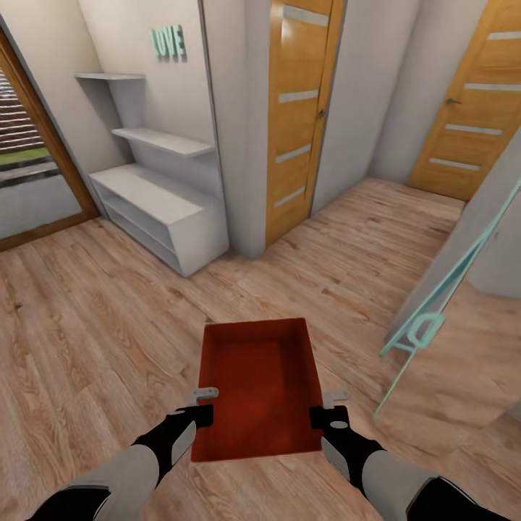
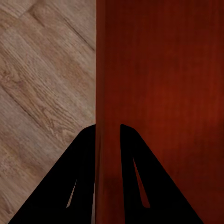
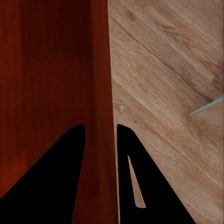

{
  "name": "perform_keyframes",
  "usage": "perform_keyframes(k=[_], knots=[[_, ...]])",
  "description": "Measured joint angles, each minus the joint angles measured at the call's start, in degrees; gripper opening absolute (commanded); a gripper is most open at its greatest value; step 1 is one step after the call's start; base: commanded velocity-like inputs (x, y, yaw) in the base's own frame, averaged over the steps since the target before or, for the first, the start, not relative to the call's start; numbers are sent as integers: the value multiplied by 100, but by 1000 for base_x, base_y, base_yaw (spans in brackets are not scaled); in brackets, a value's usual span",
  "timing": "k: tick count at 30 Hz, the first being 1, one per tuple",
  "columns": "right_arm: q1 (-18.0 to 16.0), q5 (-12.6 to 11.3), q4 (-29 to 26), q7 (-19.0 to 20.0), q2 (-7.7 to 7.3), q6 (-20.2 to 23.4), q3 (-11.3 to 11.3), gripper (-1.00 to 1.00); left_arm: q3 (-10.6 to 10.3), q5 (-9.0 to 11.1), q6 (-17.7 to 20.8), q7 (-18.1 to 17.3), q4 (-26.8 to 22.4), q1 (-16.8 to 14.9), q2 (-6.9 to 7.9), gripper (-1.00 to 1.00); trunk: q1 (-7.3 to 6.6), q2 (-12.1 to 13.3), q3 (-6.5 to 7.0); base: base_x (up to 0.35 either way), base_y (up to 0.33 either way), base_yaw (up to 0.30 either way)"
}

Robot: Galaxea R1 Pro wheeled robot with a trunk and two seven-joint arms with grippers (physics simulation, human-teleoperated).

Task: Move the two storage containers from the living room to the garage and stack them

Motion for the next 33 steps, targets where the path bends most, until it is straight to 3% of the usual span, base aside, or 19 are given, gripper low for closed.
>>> perform_keyframes(k=[33], knots=[[0, 0, 0, 0, 0, 0, 1, -100, 1, 0, 0, 0, 0, 0, 0, -100, 0, 0, 0, 323, 0, 0]])
